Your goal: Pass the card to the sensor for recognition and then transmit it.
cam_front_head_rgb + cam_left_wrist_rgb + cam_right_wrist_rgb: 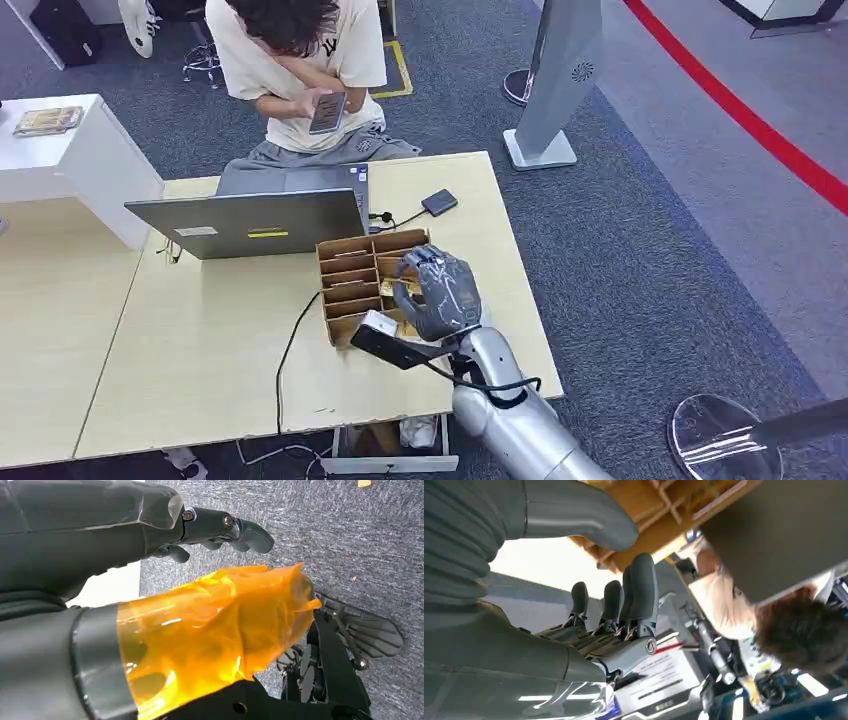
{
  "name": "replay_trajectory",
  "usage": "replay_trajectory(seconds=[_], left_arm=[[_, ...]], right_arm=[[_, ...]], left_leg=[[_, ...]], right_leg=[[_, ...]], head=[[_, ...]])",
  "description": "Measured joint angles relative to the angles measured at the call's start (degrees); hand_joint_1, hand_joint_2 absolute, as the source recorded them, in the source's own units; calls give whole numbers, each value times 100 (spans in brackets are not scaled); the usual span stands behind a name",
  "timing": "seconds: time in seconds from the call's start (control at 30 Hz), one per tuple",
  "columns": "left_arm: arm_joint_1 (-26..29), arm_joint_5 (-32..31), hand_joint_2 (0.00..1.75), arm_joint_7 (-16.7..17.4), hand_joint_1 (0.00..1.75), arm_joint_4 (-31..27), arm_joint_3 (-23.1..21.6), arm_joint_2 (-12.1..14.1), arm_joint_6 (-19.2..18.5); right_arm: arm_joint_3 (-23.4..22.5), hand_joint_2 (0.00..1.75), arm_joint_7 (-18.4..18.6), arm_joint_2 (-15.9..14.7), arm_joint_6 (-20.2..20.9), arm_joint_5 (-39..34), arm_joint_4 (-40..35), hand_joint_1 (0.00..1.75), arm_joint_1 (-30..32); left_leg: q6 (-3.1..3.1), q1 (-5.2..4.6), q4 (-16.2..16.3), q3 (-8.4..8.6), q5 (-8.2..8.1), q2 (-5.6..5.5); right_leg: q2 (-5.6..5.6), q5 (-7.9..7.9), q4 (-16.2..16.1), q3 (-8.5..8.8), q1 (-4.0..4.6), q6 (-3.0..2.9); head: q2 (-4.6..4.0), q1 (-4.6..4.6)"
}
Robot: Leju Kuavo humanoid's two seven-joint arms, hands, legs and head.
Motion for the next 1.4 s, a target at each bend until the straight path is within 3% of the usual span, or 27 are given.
replay_trajectory(seconds=[0.27,0.47,0.53,0.6,0.73,0.9,1.4], left_arm=[[-2,-26,0,0,0,0,0,4,11],[-4,-70,0,0,0,0,0,15,9],[-5,-74,0,0,0,0,0,20,9],[-7,-98,0,0,0,0,0,26,7],[-7,-107,0,0,0,0,0,35,-2],[-7,-109,0,0,0,0,0,55,-9],[-7,-105,0,0,0,0,0,59,-26]], right_arm=[[409,175,-48,2,68,-46,339,98,-2],[523,175,-33,9,59,-61,628,105,-130],[554,175,-11,9,57,-68,722,96,-181],[591,175,35,13,37,-74,858,98,-259],[599,175,77,26,-46,-98,1137,99,-437],[602,175,131,26,-173,-184,1439,87,-627],[599,175,186,26,-170,-190,1771,89,-795]], left_leg=[[0,0,0,-2,0,-1],[0,0,1,-2,0,-1],[0,0,1,-2,0,-1],[0,0,1,-2,0,-1],[0,0,1,-2,0,-1],[0,0,1,-2,0,-1],[0,0,2,-2,0,-1]], right_leg=[[-1,0,0,1,0,0],[-1,0,0,0,0,1],[-1,1,0,1,0,1],[-1,1,0,1,0,1],[-1,1,0,1,0,2],[-1,2,0,0,0,3],[-1,2,0,0,0,3]], head=[[0,0],[0,-2],[0,0],[0,0],[0,0],[0,0],[0,0]])
